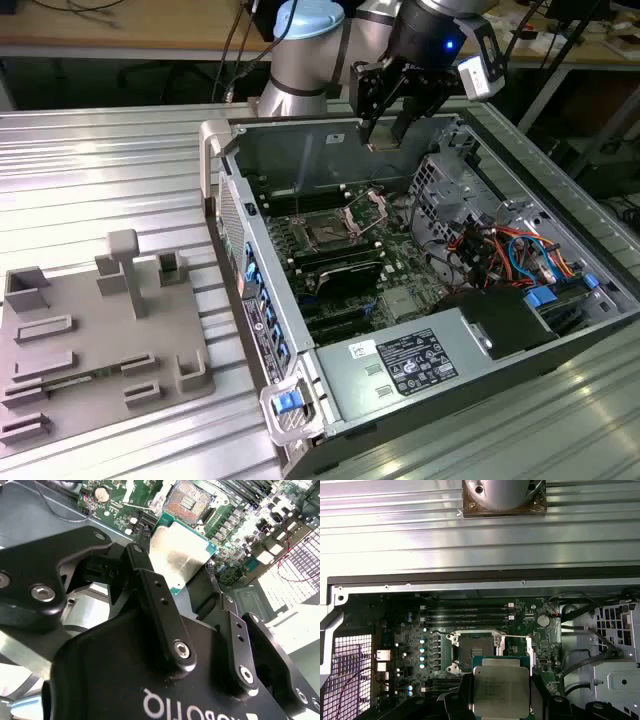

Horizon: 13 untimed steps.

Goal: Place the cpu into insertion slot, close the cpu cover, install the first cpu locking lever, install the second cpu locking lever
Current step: 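Place the cpu into insertion slot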

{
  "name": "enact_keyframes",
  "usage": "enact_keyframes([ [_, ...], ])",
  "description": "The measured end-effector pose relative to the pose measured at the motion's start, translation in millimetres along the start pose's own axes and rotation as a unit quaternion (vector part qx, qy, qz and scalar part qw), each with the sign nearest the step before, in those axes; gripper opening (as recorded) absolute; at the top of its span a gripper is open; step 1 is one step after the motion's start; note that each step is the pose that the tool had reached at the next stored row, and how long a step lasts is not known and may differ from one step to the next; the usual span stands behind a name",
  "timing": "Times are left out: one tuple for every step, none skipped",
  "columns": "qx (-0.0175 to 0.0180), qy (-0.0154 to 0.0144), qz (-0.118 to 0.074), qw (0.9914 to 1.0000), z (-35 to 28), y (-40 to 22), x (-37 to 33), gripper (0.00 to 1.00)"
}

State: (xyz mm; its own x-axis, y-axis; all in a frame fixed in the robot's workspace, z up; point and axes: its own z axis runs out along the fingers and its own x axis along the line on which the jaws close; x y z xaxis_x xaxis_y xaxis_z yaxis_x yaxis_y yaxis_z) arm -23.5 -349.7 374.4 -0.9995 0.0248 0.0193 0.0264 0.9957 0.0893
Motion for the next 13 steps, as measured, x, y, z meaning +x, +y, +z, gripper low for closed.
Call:
enact_keyframes([
  [0.0,0.0,0.0,1.0,0.0,0.0,0.0,0.55],
  [0.0,0.0,0.0,1.0,0.0,0.0,0.0,0.55],
  [0.0,0.0,0.0,1.0,0.0,0.0,0.0,0.55],
  [0.0,0.0,0.0,1.0,0.0,0.0,0.0,0.55],
  [0.0,0.0,0.0,1.0,0.0,0.0,0.0,0.55],
  [0.0,0.0,0.0,1.0,0.0,0.0,0.0,0.55],
  [0.0,0.0,0.0,1.0,0.0,0.0,0.0,0.55],
  [0.0,0.0,0.0,1.0,0.0,0.0,0.0,0.55],
  [0.0,0.0,0.0,1.0,0.0,0.0,0.0,0.55],
  [0.0,0.0,0.0,1.0,0.0,0.0,0.0,0.55],
  [0.0,-0.0001,0.001,1.0,0.0,0.0,0.1,0.55],
  [-0.0001,-0.0005,0.006,0.99998,0.0,0.0,0.2,0.55],
  [-0.0002,-0.0008,0.01,0.99995,0.1,0.0,0.3,0.55],
])
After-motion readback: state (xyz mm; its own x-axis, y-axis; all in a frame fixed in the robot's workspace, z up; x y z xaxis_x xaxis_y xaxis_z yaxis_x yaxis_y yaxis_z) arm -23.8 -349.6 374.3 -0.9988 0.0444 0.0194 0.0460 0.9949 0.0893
